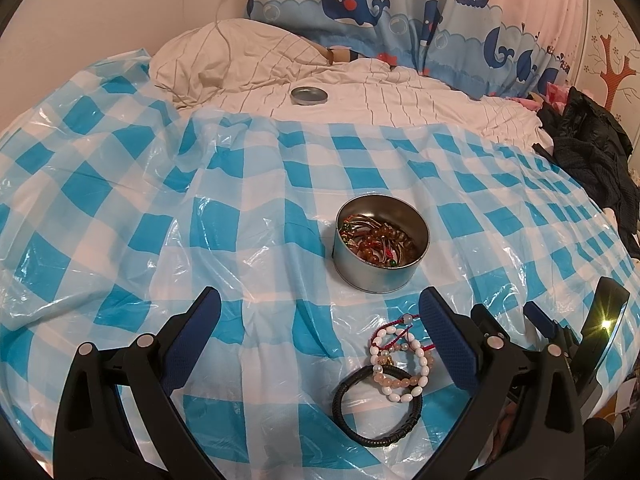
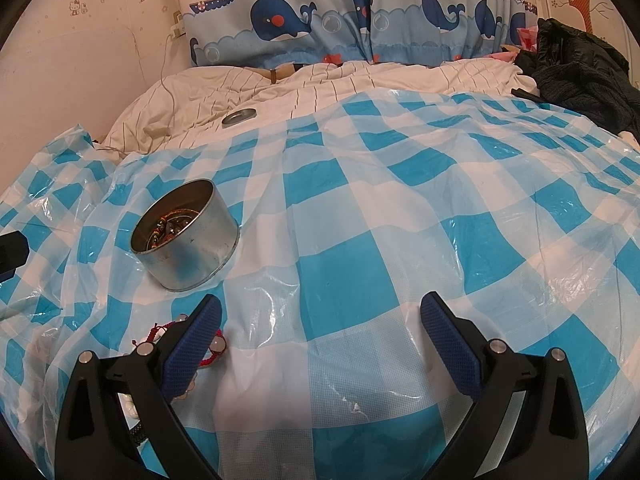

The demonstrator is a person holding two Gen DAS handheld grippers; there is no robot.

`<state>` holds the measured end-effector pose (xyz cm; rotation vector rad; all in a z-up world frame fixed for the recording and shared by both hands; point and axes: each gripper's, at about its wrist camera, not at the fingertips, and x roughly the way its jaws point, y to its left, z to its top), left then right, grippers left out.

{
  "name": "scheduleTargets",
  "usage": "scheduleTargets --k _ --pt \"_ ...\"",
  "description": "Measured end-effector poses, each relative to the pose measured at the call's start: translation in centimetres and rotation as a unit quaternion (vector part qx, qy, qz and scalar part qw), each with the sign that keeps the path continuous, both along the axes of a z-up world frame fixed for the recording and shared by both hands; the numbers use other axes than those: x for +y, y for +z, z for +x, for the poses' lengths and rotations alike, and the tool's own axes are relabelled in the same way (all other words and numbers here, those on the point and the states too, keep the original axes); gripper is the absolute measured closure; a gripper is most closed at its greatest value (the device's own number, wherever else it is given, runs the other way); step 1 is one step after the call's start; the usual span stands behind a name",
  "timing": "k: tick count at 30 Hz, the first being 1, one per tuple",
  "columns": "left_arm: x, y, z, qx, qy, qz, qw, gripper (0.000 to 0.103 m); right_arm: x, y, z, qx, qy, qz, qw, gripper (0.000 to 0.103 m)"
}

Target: Organize jewelry

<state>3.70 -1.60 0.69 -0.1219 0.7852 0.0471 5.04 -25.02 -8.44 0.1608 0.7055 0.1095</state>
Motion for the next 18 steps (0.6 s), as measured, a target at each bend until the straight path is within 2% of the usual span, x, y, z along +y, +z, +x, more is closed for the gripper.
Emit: scheduleTargets --k 18 --pt "-0.21 -0.09 0.18 0.002 0.000 0.000 1.0000 0.008 0.00 0.00 0.05 0.001 0.000 0.000 1.000 0.007"
